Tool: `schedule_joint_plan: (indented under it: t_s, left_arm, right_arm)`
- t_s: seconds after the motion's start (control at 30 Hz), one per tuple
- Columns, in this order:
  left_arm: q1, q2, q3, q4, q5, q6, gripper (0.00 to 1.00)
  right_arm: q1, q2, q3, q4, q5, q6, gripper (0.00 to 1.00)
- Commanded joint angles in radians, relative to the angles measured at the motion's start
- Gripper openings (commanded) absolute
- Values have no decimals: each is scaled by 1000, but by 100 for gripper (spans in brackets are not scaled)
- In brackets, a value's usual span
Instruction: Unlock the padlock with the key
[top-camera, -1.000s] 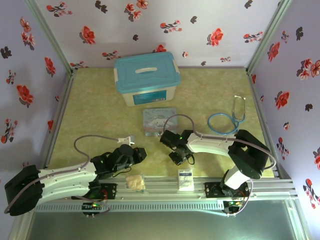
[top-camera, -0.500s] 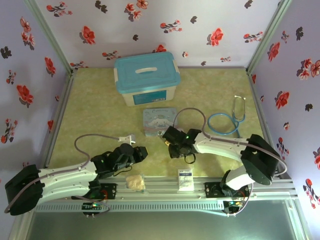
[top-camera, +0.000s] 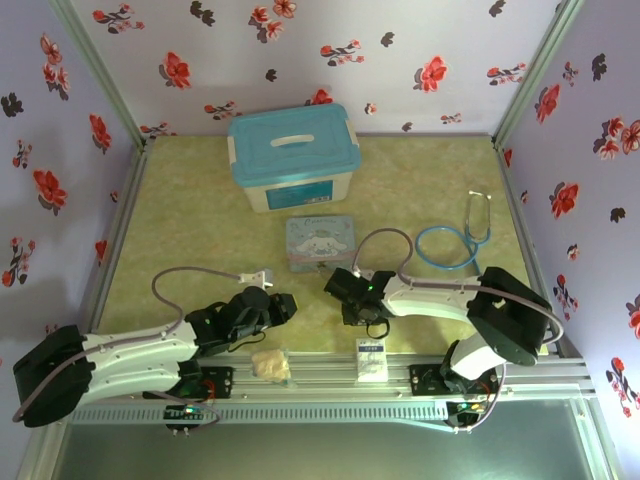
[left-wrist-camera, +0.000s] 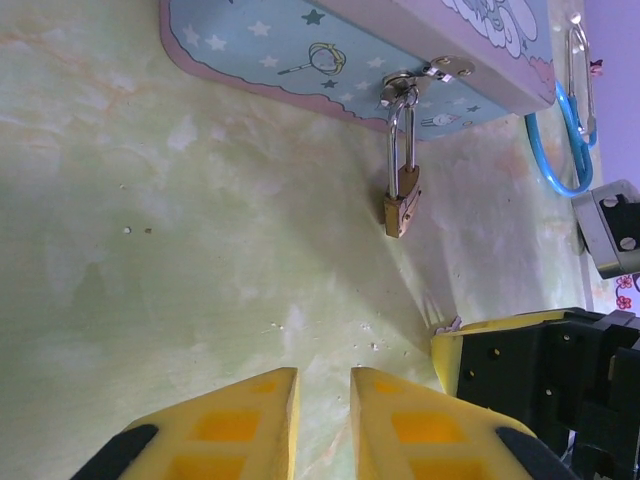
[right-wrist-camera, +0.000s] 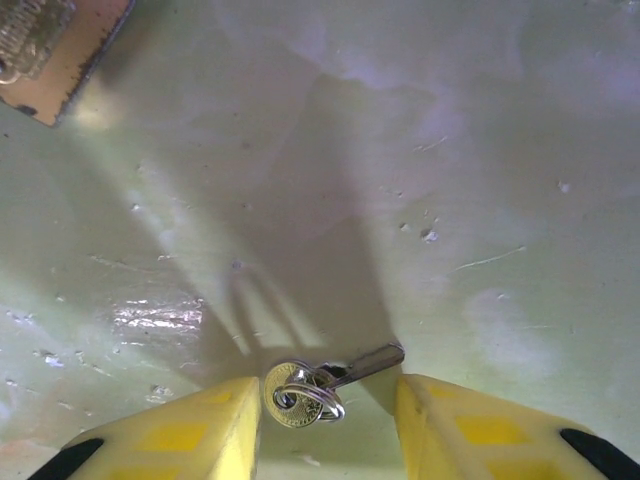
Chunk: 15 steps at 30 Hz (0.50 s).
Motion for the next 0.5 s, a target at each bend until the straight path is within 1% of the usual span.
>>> schedule_joint_plan:
  t_s: [0.0, 0.13, 0.23, 0.33, 0.37, 0.47]
  left_arm:
    - [3, 8, 25, 31, 2, 17, 21]
    - [3, 14, 24, 36, 4, 17, 21]
    - [3, 19, 25, 39, 5, 19, 21]
    - [5, 29, 25, 46, 6, 19, 21]
    - [6, 35, 51, 51, 6, 20, 21]
    - [9, 55, 61, 63, 10, 23, 21]
  right_arm:
    - [9, 90, 17, 66, 58, 2, 39]
    - [9, 149, 54, 23, 113, -46, 36]
    - [11, 165, 68, 6, 130, -75, 29]
    - [11, 156, 63, -22, 138, -88, 25]
    - [11, 149, 54, -25, 139, -92, 23]
    - [9, 126, 25, -34, 139, -95, 21]
